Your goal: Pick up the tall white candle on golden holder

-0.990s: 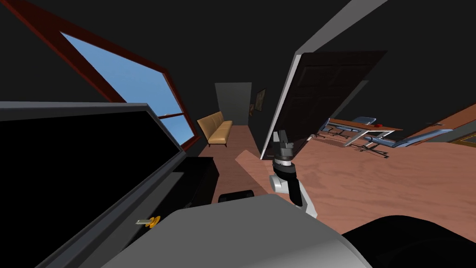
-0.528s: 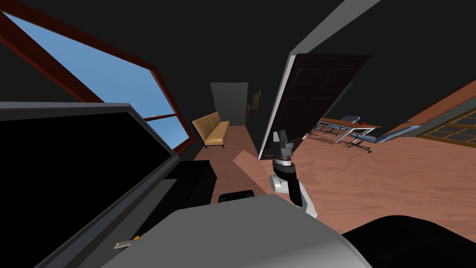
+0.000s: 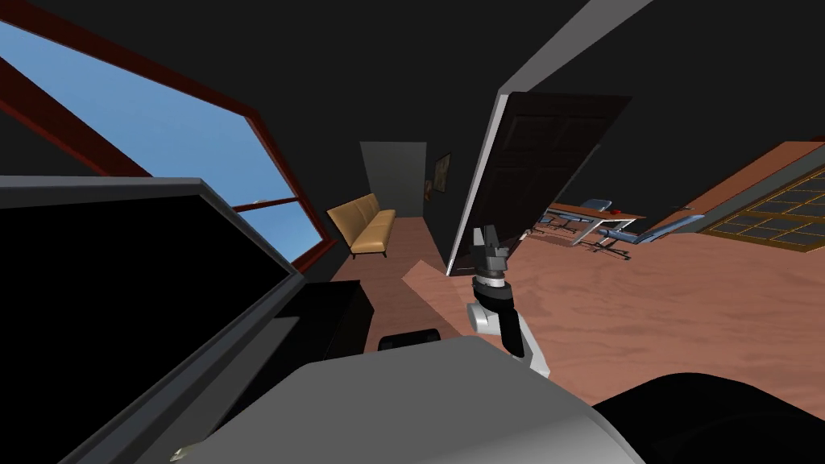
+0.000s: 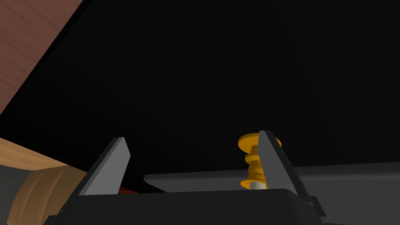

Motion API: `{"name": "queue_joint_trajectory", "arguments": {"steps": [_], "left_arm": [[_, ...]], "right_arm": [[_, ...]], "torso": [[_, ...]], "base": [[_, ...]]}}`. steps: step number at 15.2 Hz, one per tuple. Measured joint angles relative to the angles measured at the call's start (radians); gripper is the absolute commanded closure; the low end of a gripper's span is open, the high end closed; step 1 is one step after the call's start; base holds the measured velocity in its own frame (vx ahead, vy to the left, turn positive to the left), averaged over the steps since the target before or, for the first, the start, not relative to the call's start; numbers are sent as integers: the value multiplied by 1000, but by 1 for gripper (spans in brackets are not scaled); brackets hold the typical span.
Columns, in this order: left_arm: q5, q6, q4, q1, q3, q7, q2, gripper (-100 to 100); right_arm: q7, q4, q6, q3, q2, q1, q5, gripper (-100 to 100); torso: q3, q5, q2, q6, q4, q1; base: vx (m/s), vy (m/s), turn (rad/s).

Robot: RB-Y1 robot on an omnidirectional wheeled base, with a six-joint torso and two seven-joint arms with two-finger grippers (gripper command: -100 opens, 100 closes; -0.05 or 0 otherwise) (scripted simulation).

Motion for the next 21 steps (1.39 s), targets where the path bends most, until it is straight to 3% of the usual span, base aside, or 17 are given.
{"name": "queue_joint_trajectory", "arguments": {"steps": [3,5,9,14,15,21], "left_arm": [[11,-3,74,-20,-39,10,19,-100],[23,12,88,-16,-57,17,56,-100],[32,2,164,-26,-83,23,66,-100],[7,27,201,-45,-52,17,3,-100],[6,28,204,-46,-50,16,0,100],[10,22,202,-46,-59,18,9,100]], "right_arm": [[0,0,0,0,0,0,0,0],[0,0,0,0,0,0,0,0],[0,0,0,0,0,0,0,0],[0,0,0,0,0,0,0,0],[0,0,0,0,0,0,0,0],[0,0,0,0,0,0,0,0]], "torso": [[0,0,-1,1,0,0],[-1,0,-1,0,0,1],[0,1,1,0,0,2],[3,2,5,1,1,6],[3,2,5,0,1,5],[1,1,1,0,1,3]], "base": [[48,-1,-105],[48,14,-50],[17,27,-48],[-39,54,-83],[-9,13,-3],[10,-15,45]]}}
